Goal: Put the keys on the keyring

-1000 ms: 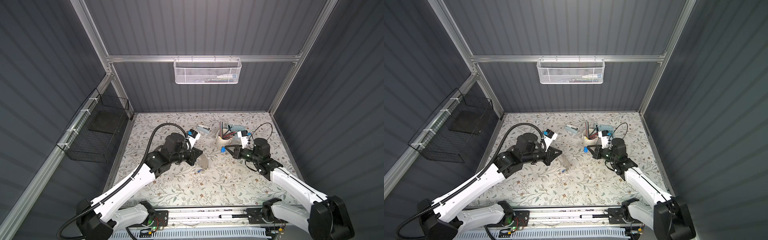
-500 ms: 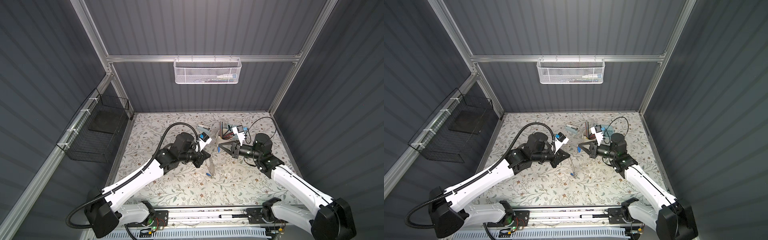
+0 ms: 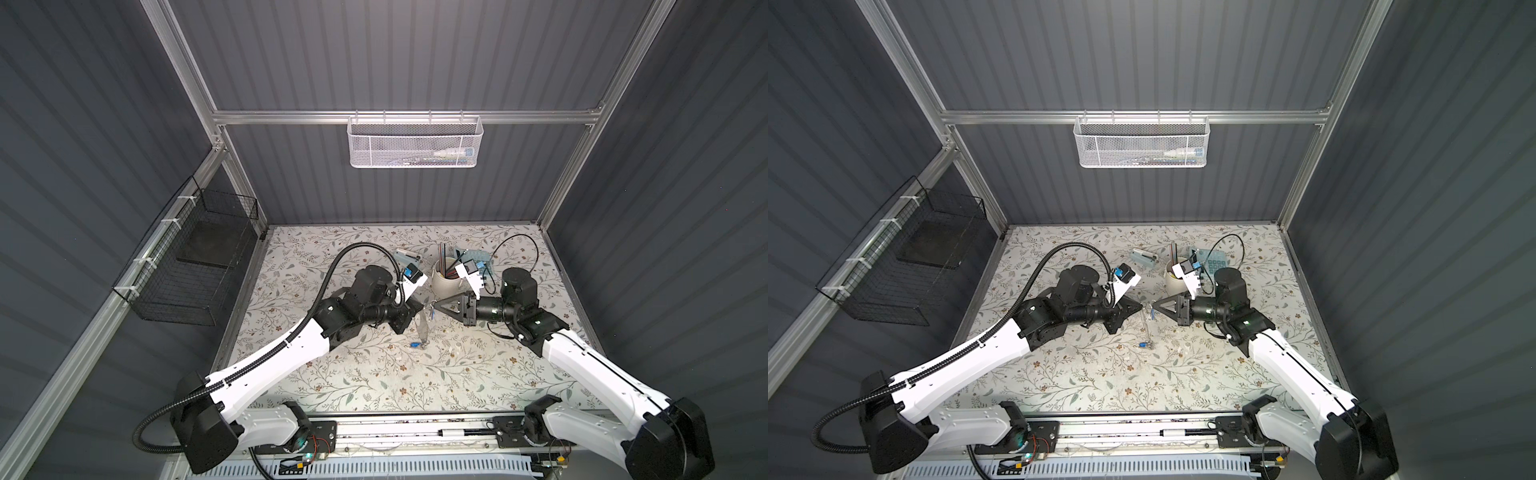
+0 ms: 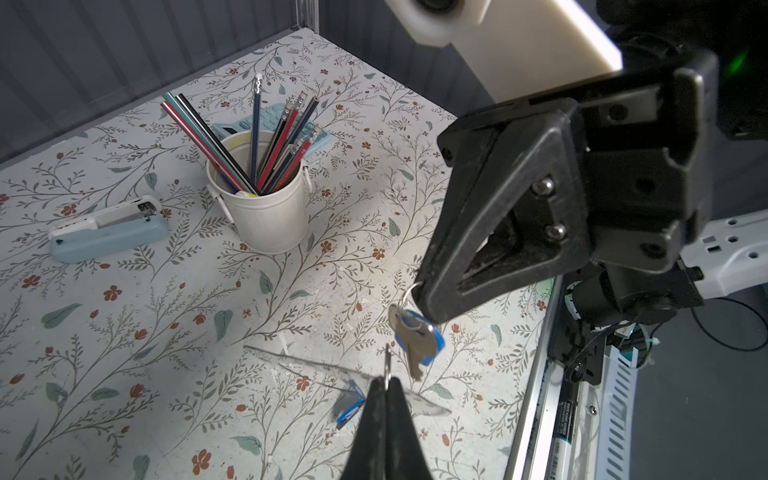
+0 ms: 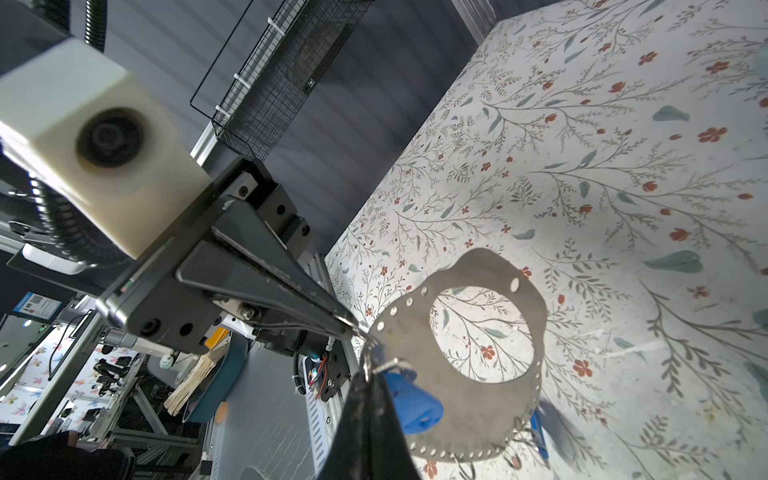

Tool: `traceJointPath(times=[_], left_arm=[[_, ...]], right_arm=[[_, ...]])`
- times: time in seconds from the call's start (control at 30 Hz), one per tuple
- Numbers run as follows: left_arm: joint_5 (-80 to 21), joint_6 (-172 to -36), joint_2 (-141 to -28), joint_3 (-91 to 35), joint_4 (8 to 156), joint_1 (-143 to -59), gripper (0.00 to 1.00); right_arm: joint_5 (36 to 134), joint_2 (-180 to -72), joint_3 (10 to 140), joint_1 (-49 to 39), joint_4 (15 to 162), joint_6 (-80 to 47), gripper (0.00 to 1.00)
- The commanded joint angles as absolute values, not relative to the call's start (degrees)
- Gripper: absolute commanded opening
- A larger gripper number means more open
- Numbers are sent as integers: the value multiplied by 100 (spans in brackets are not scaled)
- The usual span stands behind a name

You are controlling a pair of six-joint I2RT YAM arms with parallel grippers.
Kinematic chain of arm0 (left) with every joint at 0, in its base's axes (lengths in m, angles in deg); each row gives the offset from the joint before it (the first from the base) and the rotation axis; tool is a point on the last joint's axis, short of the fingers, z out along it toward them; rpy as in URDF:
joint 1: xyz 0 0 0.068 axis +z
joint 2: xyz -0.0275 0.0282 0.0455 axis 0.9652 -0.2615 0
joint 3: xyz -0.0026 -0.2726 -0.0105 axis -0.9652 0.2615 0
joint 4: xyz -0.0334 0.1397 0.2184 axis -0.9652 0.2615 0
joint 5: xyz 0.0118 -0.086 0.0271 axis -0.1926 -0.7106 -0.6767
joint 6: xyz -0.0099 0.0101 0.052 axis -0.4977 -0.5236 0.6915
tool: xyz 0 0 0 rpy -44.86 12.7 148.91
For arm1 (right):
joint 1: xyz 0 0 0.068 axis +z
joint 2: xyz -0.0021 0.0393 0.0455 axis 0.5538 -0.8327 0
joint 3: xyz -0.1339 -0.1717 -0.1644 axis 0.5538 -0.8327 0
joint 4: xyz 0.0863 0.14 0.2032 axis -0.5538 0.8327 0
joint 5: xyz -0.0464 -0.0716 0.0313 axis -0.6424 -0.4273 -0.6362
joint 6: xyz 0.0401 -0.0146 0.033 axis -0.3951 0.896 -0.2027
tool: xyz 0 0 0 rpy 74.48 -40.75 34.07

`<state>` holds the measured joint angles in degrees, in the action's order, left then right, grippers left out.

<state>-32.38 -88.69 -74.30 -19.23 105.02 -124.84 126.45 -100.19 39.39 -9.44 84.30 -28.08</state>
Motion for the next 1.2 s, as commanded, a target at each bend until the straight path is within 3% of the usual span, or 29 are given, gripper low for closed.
traceJointPath(times=[0.0, 1.17], left_arm=[[-3070, -8784, -7502, -2210, 10356, -12545, 0], [-3064, -9026, -7500, -2164, 10148, -12681, 0]], right_arm=[[12674, -9937, 4045, -855, 8360, -2886, 0], [11738, -10160, 3914, -673, 8423, -3206, 0]])
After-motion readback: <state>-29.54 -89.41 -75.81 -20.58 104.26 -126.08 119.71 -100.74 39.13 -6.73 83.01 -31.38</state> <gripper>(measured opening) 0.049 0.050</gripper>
